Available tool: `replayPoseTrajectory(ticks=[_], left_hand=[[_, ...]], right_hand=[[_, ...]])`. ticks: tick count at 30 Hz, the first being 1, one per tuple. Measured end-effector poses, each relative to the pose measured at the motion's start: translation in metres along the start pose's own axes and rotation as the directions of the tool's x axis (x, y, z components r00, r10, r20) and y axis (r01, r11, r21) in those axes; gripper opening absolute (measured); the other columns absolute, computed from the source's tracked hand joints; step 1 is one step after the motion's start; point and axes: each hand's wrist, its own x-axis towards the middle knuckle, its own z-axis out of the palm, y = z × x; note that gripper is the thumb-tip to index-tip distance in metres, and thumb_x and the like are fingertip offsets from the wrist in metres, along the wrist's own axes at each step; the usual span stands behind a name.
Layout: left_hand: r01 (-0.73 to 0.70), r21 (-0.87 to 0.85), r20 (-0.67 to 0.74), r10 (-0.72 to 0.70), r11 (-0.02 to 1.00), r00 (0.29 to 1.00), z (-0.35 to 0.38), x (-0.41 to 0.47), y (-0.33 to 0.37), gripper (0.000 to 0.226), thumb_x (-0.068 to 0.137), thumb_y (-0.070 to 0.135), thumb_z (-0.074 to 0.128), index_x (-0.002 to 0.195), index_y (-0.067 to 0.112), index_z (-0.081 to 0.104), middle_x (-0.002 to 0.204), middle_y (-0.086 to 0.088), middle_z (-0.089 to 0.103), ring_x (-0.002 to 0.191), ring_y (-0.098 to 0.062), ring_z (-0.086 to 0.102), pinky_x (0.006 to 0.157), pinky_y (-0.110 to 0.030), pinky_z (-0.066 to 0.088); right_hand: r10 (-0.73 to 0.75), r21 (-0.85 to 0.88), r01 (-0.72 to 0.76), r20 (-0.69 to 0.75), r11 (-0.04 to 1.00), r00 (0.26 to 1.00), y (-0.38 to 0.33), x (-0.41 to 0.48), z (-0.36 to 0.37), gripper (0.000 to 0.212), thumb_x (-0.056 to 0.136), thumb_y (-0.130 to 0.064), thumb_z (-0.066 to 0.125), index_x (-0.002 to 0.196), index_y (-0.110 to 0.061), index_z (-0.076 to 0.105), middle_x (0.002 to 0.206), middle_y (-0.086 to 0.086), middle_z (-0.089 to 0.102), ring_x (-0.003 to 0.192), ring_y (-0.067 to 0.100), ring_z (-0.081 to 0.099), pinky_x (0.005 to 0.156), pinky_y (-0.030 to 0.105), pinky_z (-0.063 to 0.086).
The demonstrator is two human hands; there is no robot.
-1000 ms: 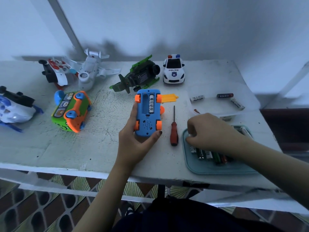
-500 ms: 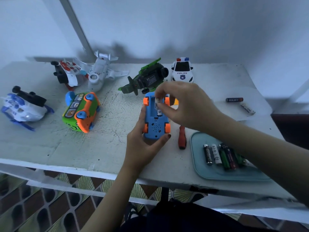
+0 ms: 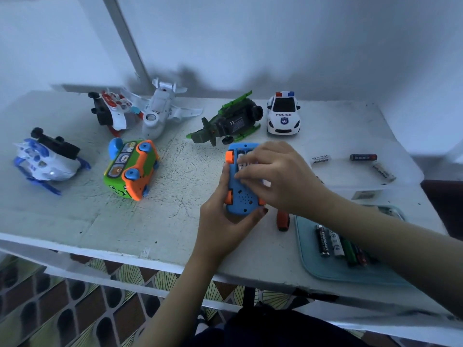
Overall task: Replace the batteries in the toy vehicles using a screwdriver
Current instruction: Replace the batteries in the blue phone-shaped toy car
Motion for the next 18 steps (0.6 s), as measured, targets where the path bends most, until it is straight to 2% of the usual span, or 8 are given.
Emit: replayPoseTrajectory(ticks=[2,5,6,8,9,10,13,18], left_hand=[[-0.002,-0.005,-0.003,0.002,1.0,1.0,0.0,0.0,-0.001,0.098,0.071,0.05,0.07,0.151,0.017,0.022,0.111,0.028,0.056,0.095,0.012,0.061,0.075,-0.006,0.047],[-0.013,-0.013,0.007,0.013,1.0,1.0,-0.001,0.0,-0.001,0.098,0.072,0.047,0.071,0.152,0.017,0.022,0.121,0.031,0.052,0.103,0.01,0.061,0.08,-0.01,0.05],[-0.013,-0.016,0.007,0.013,1.0,1.0,-0.001,0.0,-0.001,0.098,0.073,0.047,0.071,0.152,0.017,0.021,0.123,0.03,0.052,0.105,0.009,0.061,0.081,-0.01,0.05],[-0.013,-0.014,0.004,0.013,1.0,1.0,-0.001,0.0,-0.001,0.098,0.073,0.047,0.071,0.152,0.017,0.021,0.124,0.029,0.052,0.106,0.009,0.06,0.082,-0.01,0.049],[-0.013,-0.01,0.004,0.013,1.0,1.0,-0.001,0.0,-0.002,0.098,0.073,0.047,0.071,0.152,0.018,0.021,0.123,0.031,0.051,0.106,0.01,0.06,0.081,-0.01,0.049],[-0.012,-0.005,0.003,0.012,1.0,1.0,-0.001,0.0,-0.002,0.099,0.073,0.048,0.071,0.152,0.018,0.02,0.121,0.033,0.052,0.105,0.01,0.06,0.081,-0.01,0.05],[-0.01,0.004,-0.001,0.01,1.0,1.0,-0.001,0.0,-0.003,0.1,0.072,0.051,0.07,0.152,0.021,0.018,0.118,0.034,0.052,0.103,0.009,0.061,0.081,-0.012,0.051],[-0.004,0.005,-0.011,0.004,1.0,1.0,-0.001,0.0,-0.003,0.1,0.072,0.052,0.07,0.151,0.02,0.018,0.119,0.034,0.05,0.103,0.012,0.06,0.081,-0.009,0.049]], right_hand=[[0.192,0.05,-0.19,-0.032,0.981,0.981,-0.002,0.001,0.002,0.031,0.082,-0.034,0.061,0.105,-0.015,0.07,0.114,0.004,0.064,0.105,0.024,0.056,0.092,0.033,0.042],[0.459,0.19,-0.47,0.101,0.862,0.882,-0.008,0.004,0.0,0.071,0.078,-0.04,0.068,0.14,-0.02,0.042,0.137,0.003,0.047,0.123,0.014,0.041,0.101,0.021,0.025],[0.531,0.294,-0.562,0.184,0.773,0.827,-0.009,0.006,-0.001,0.08,0.078,-0.035,0.073,0.145,-0.02,0.032,0.138,0.0,0.045,0.12,0.005,0.042,0.099,0.016,0.027],[0.622,0.487,-0.707,0.357,0.513,0.697,-0.011,0.01,-0.001,0.089,0.077,-0.021,0.077,0.148,-0.02,0.023,0.128,-0.005,0.049,0.1,-0.01,0.05,0.082,0.004,0.038],[0.642,0.544,-0.742,0.417,0.391,0.644,-0.011,0.01,0.001,0.089,0.077,-0.017,0.078,0.148,-0.019,0.024,0.126,-0.004,0.05,0.099,-0.006,0.054,0.078,0.007,0.044],[0.656,0.57,-0.755,0.439,0.324,0.614,-0.011,0.011,0.004,0.087,0.077,-0.015,0.078,0.147,-0.019,0.026,0.127,-0.002,0.051,0.103,0.001,0.056,0.081,0.013,0.049],[0.688,0.615,-0.741,0.417,0.268,0.594,-0.014,0.01,0.01,0.08,0.077,-0.011,0.077,0.143,-0.02,0.034,0.126,0.001,0.053,0.116,0.013,0.053,0.094,0.034,0.052],[0.708,0.683,-0.707,0.409,0.18,0.576,-0.015,0.01,0.016,0.081,0.075,-0.007,0.077,0.142,-0.024,0.034,0.131,0.0,0.053,0.12,0.013,0.053,0.094,0.035,0.053]])
